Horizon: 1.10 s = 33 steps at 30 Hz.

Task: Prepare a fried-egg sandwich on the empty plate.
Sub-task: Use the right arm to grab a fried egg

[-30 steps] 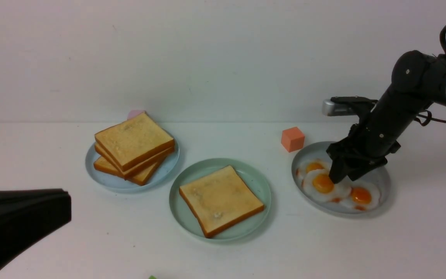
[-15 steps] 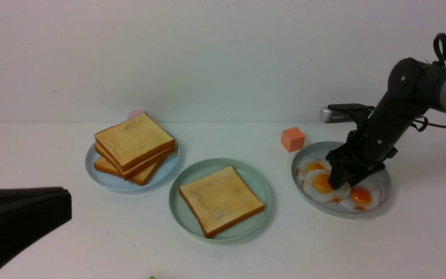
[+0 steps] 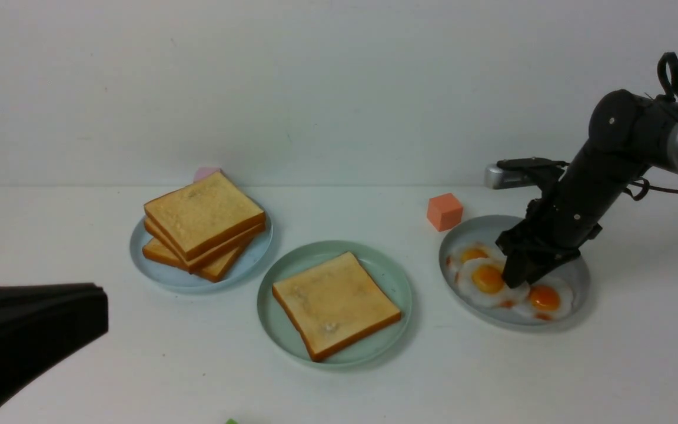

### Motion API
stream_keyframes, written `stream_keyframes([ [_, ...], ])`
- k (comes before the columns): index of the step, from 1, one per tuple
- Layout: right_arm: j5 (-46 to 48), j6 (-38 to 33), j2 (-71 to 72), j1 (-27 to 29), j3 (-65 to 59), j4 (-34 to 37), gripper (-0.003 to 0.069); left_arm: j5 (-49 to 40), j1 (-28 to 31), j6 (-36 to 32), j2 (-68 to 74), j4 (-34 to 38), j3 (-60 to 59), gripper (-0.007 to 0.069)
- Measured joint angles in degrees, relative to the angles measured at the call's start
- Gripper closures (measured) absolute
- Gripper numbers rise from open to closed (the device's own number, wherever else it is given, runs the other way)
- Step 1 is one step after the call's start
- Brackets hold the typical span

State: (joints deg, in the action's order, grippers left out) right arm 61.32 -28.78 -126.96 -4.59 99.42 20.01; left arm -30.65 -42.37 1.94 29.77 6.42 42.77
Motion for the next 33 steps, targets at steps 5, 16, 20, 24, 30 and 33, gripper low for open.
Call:
stream_keyframes([
  [5,0.0,-0.4,0.0,0.0,0.1,-0.1,0.0457,0.0,0.0,0.0,0.0,0.0,0.0,0.0638],
  [16,0.7,-0.2,2.2,0.0,0.0,0.2,0.0645,0.0,0.0,0.0,0.0,-0.5,0.0,0.0638],
  [20,1.7,0.0,4.8,0.0,0.0,0.2,0.0669,0.0,0.0,0.0,0.0,-0.6,0.0,0.0638],
  [24,2.6,0.1,6.0,0.0,0.0,0.6,0.0669,0.0,0.0,0.0,0.0,-0.7,0.0,0.0638],
  [30,7.3,2.2,6.0,-0.8,0.0,0.9,0.0662,0.0,0.0,0.0,0.0,-0.8,0.0,0.0638],
  [33,8.0,2.4,6.1,-3.2,-0.1,-1.5,0.0657,0.0,0.0,0.0,0.0,-0.8,0.0,0.0638],
])
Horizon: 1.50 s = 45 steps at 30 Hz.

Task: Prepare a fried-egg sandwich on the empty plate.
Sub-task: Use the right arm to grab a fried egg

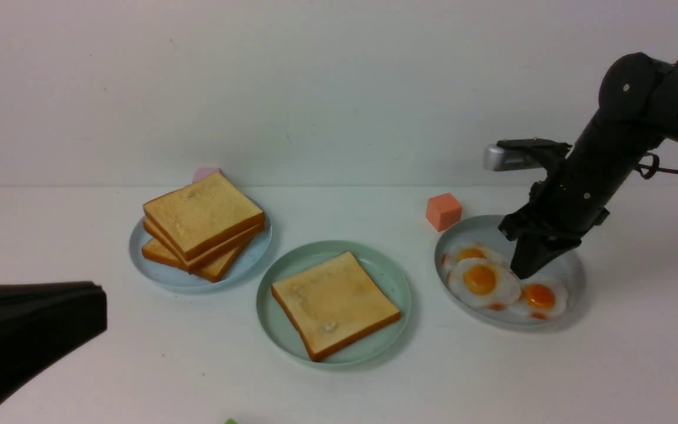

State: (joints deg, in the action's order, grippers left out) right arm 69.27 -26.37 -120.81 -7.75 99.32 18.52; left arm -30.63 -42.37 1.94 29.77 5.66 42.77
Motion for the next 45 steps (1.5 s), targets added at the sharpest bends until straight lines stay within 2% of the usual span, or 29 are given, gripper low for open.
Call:
stream_keyframes([
  [7,-0.4,-0.3,0.4,-5.4,-0.2,-5.9,0.0643,0.0,0.0,0.0,0.0,-0.1,0.0,0.0638],
  [11,-4.2,-4.9,0.4,-5.4,-0.2,-6.3,0.056,0.0,0.0,-0.1,0.0,-0.4,0.0,0.0637],
  [13,-5.7,-7.7,0.4,-5.4,-0.2,-6.3,0.047,0.0,0.0,-0.1,0.0,-0.8,0.0,0.0637],
  [15,-7.2,-10.3,0.4,-5.4,-0.2,-6.2,0.0346,0.0,0.0,-0.1,0.0,-1.7,0.0,0.0637],
  [16,-7.3,-10.8,0.4,-5.4,-0.2,-6.1,0.0322,0.0,0.0,-0.1,0.0,-1.7,0.0,0.0637],
  [19,-8.8,-13.7,-0.9,-5.4,-0.2,-5.9,0.0125,0.0,0.0,-0.1,0.0,-2.4,0.0,0.0636],
  [21,-9.9,-14.2,-2.1,-5.4,-0.2,-5.9,0.0046,0.0,0.0,-0.1,0.0,-2.5,0.0,0.0636],
  [23,-11.1,-14.3,-3.3,-5.4,-0.2,-5.9,-0.0001,0.0,0.0,-0.1,0.0,-2.5,0.0,0.0636],
  [26,-12.4,-14.3,-4.3,-5.4,-0.2,-5.9,-0.0016,0.0,0.0,-0.1,0.0,-2.5,0.0,0.0634],
  [34,-13.9,-14.4,-5.4,-5.4,-0.2,-7.8,0.006,0.0,0.0,-0.1,0.0,-2.5,0.0,0.0634],
  [45,-14.2,-14.0,-6.1,-5.4,0.0,-8.0,0.0086,0.0,0.0,-0.1,0.0,-2.6,0.0,0.063],
])
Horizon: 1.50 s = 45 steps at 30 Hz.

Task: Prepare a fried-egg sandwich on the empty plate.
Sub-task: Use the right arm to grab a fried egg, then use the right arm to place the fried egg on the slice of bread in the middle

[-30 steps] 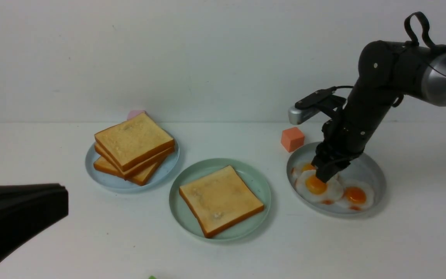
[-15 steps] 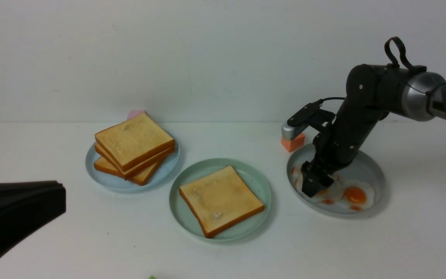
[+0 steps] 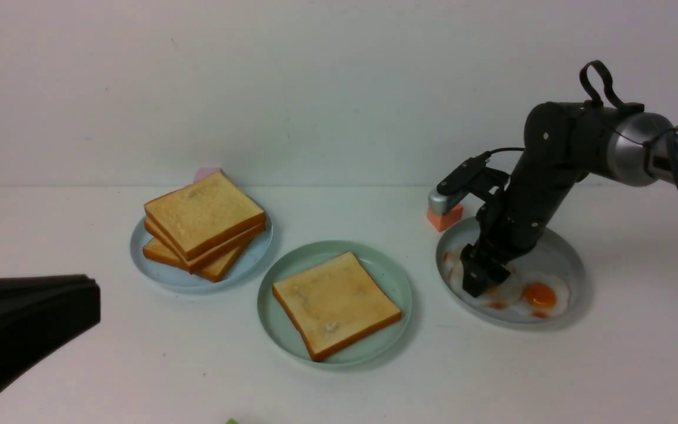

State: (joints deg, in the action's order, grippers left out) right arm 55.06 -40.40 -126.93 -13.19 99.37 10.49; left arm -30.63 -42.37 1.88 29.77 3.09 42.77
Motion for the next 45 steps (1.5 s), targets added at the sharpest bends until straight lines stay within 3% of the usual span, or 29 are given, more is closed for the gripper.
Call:
stream_keyframes([
  [5,-0.6,3.9,0.0,0.0,0.1,-0.8,0.0195,0.0,0.0,0.0,0.0,0.0,0.0,0.0627],
  [11,0.0,7.8,0.2,0.0,0.3,-0.9,0.0196,0.0,0.0,0.0,0.0,0.0,0.0,0.0625],
  [25,4.8,9.1,5.5,0.0,-0.1,-1.3,0.0197,0.0,0.0,0.0,0.0,0.0,0.0,0.0617],
  [31,7.0,14.3,7.4,-0.2,-0.2,0.7,0.0197,0.0,0.0,0.0,0.0,-0.3,0.0,0.0613],
  [38,5.5,14.2,10.6,-7.8,-0.2,12.3,0.0201,0.0,0.0,0.0,0.0,-1.3,0.0,0.0608],
  [45,-2.9,14.2,9.2,-16.8,-0.2,13.6,0.02,0.0,0.0,0.0,0.0,-1.3,0.0,0.0605],
])
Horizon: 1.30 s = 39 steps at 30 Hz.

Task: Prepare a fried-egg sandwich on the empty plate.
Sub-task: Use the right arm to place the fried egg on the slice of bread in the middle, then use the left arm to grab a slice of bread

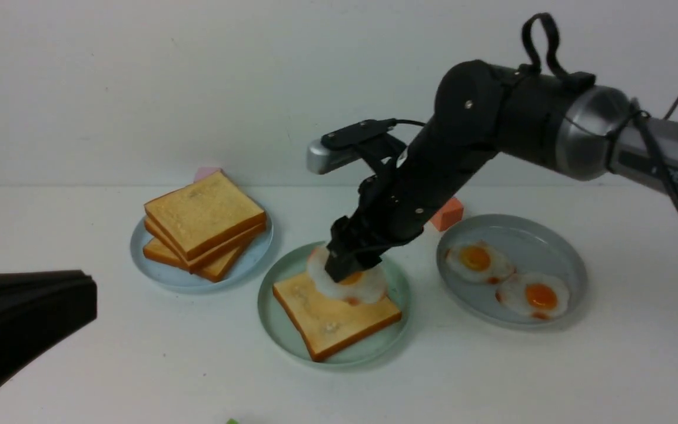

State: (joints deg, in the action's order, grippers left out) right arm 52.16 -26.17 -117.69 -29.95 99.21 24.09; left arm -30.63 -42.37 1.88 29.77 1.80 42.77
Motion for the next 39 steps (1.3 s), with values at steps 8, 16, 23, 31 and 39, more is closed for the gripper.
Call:
stream_keyframes([
  [8,-4.3,0.6,-4.6,-1.4,-0.1,-0.9,0.02,0.0,0.0,0.0,0.0,-0.2,0.0,0.0603],
  [16,-8.6,1.9,-6.8,-1.4,-0.1,-1.5,0.0201,0.0,0.0,0.0,0.0,-0.2,0.0,0.0603],
  [23,-8.7,1.9,-7.0,-1.4,-0.1,-2.4,0.0165,0.0,0.0,0.0,0.0,-0.2,0.0,0.0603],
  [31,-7.4,1.9,-7.0,-1.4,-0.1,-2.3,0.0061,0.0,0.0,0.0,0.0,-0.2,0.0,0.0602],
  [39,5.3,6.9,2.7,-1.4,-0.2,-6.0,0.0162,-2.4,0.0,5.5,4.1,-2.6,0.0,0.06],
])
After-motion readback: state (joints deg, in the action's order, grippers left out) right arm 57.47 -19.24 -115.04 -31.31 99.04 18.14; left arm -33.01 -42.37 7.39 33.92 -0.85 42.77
